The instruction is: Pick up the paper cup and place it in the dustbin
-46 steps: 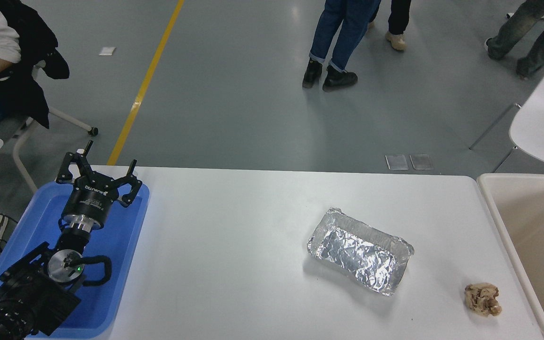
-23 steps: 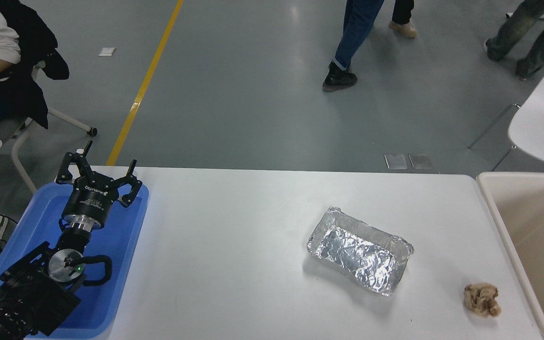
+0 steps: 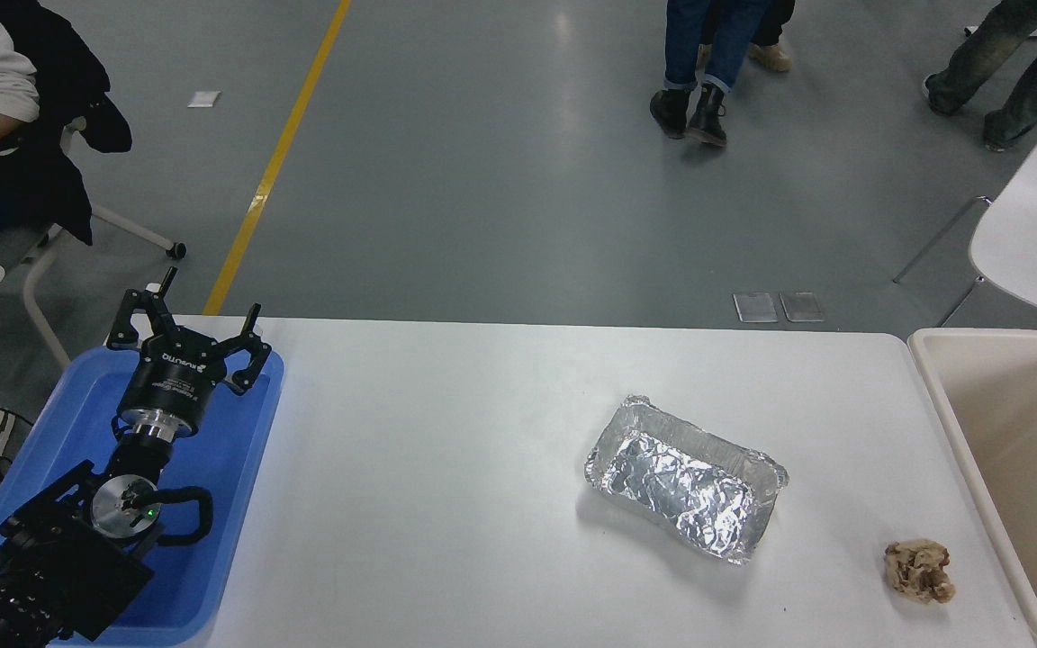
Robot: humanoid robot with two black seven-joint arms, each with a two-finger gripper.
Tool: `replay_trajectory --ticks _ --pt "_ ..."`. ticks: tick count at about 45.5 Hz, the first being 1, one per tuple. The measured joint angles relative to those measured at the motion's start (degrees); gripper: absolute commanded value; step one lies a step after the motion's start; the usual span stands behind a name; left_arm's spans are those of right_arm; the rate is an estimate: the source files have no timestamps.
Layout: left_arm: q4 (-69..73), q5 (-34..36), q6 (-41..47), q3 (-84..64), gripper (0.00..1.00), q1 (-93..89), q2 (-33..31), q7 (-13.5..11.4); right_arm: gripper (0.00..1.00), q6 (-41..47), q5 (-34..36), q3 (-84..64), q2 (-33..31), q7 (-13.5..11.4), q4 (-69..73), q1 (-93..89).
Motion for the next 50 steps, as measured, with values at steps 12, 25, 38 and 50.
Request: replay_trajectory --ticks 12,25,38,50 --pt "0.0 0.0 0.0 0.0 1.00 0.0 0.0 0.0 1.00 -2.7 0.1 1.0 1.6 -0.4 -0.5 -0.8" --pt "0.0 -0.1 0.0 0.0 1.00 0.1 0.1 0.0 1.00 -3.4 0.1 3.2 2.0 -0.5 -0.6 -1.0" --pt "0.0 -0.1 0.0 0.0 1.00 0.0 0.0 0.0 1.00 -3.3 -0.4 6.4 1.9 -0.5 0.4 -0.2" --pt "0.0 0.0 0.0 0.0 1.00 0.0 0.0 0.0 1.00 -3.1 -0.9 8.6 1.0 -0.5 3.9 2.4"
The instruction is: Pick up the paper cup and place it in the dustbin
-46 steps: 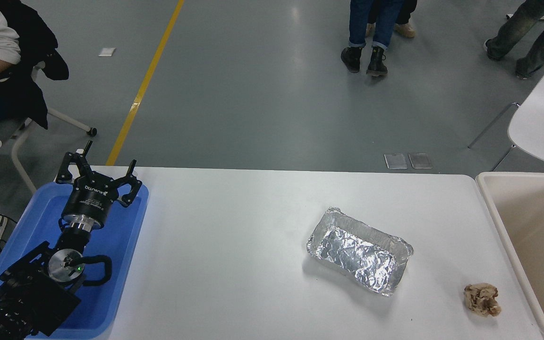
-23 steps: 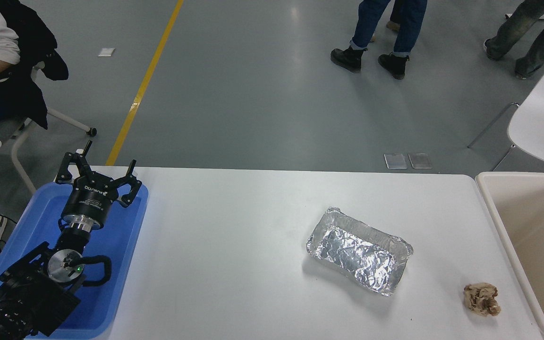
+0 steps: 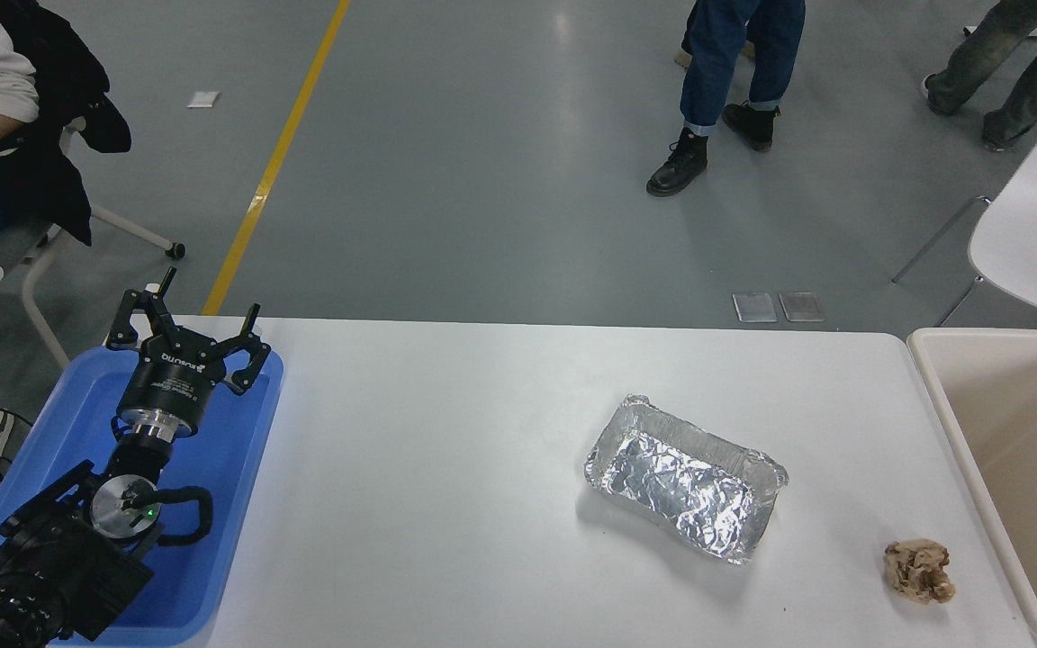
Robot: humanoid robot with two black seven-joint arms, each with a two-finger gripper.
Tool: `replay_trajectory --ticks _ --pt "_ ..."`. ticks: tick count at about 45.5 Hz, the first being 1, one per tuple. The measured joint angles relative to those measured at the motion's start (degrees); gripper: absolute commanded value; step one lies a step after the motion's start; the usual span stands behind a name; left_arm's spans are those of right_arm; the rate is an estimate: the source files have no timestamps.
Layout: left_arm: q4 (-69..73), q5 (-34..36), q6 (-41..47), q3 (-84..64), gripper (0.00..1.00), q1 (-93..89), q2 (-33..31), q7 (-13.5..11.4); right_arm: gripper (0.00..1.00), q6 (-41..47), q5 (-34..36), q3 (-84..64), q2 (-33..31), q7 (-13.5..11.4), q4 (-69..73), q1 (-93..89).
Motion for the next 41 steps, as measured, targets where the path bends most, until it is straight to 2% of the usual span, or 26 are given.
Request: replay_trajectory --ticks 7,16,24,32,41 --pt "0.0 0.0 0.0 0.0 1.00 0.0 0.0 0.0 1.00 0.0 -0.9 0.1 -3.5 0.0 8.3 3.8" --pt "0.0 0.0 0.0 0.0 1.00 0.0 0.0 0.0 1.00 1.1 -6.6 -1.1 -9.2 0.0 22.2 10.7" --pt "0.0 0.0 0.0 0.0 1.00 0.0 0.0 0.1 1.00 5.5 -10.9 -9.7 -13.4 0.0 34.9 21.6" --pt "0.0 0.0 0.0 0.0 1.00 0.0 0.0 0.1 1.00 16.4 -12.9 -24.5 -13.7 0.0 43.3 38.0" --pt "0.0 0.0 0.0 0.0 1.00 0.0 0.0 0.1 1.00 34.9 -13.8 -39.0 -8.3 -0.1 48.3 57.4"
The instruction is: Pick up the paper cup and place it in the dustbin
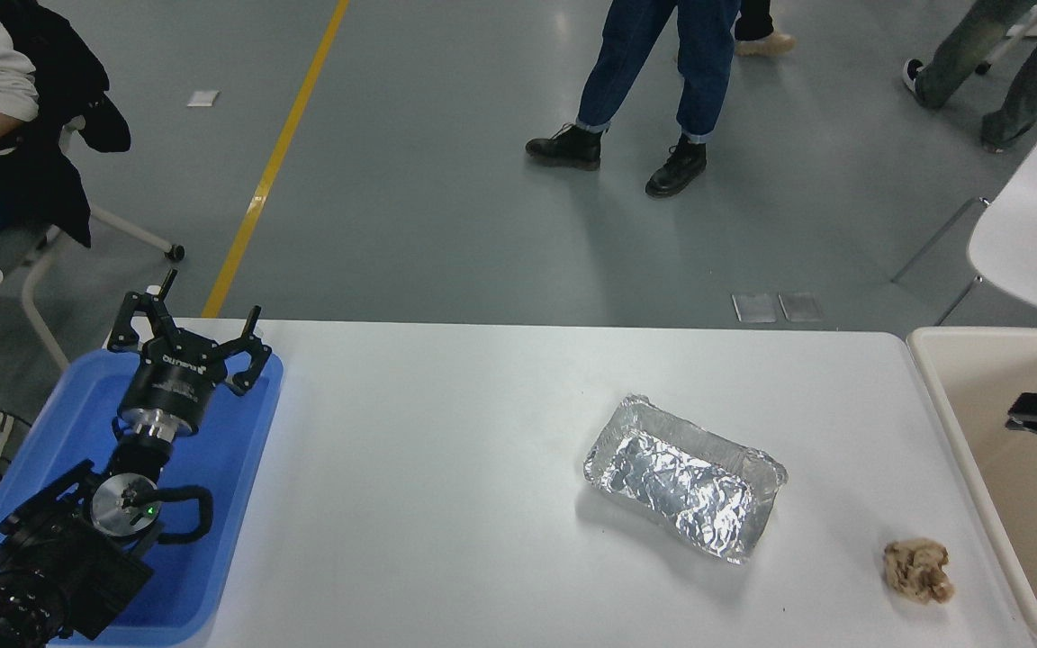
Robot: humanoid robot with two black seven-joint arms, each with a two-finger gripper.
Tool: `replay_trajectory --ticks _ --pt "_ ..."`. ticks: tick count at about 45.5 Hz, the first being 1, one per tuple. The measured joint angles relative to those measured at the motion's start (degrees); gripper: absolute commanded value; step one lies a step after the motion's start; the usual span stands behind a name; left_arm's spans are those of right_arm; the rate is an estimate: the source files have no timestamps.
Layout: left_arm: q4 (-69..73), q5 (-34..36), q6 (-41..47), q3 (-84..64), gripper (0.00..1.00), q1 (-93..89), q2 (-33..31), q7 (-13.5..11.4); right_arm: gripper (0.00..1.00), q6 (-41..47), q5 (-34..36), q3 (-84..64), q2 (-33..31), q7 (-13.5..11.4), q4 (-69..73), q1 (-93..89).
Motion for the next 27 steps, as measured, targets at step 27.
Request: replay_trajectory --ticks 27 --pt "0.0 0.0 0.0 0.0 1.00 0.1 0.1 0.0 1.00 17.9 -1.1 -8.0 16.1 0.1 6.2 30.7"
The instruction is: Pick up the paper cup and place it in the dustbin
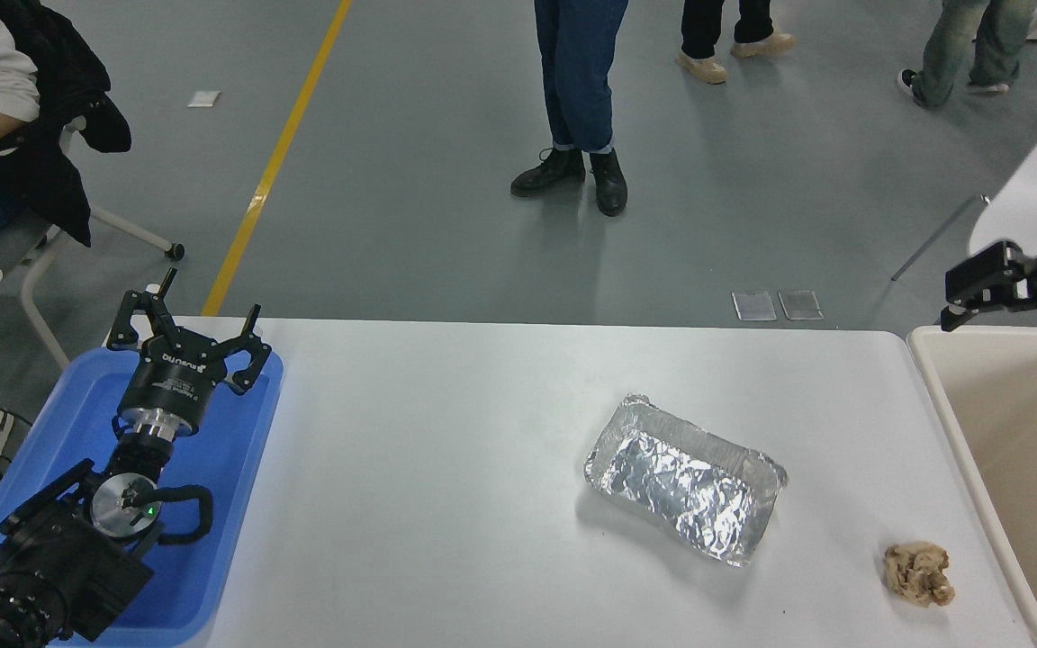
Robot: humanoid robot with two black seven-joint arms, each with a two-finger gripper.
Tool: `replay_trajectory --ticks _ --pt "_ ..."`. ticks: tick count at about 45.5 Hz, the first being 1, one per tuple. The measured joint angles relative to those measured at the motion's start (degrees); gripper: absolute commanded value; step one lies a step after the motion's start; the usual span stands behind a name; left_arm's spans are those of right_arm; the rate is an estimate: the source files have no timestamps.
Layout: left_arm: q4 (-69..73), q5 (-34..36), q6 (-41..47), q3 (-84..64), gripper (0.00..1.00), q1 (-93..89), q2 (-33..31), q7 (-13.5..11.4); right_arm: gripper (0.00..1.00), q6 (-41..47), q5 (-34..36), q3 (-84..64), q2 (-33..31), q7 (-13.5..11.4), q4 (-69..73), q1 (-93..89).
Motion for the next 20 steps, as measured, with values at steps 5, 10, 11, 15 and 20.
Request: replay_trajectory --ticks 5,10,11,15,20 --pt "0.0 0.0 0.0 0.0 1.00 0.0 0.1 0.0 1.00 0.4 -0.3 0.8 2.3 0.0 1.0 2.8" --pt "0.0 0.0 0.0 0.0 1.00 0.1 0.1 0.0 1.00 0.7 -0.4 1.9 4.7 0.0 1.8 4.7" --pt "0.0 0.0 0.0 0.0 1.00 0.1 0.1 0.0 1.00 0.7 -0.4 2.1 5.1 0.0 1.9 5.0" --pt "0.0 0.0 0.0 0.0 1.00 0.1 0.1 0.0 1.00 0.8 -0.4 2.5 7.1 0.0 2.2 5.8" --pt "0.0 0.0 0.0 0.0 1.00 0.0 0.0 0.0 1.00 0.9 -0.4 2.9 8.9 0.0 2.4 6.5"
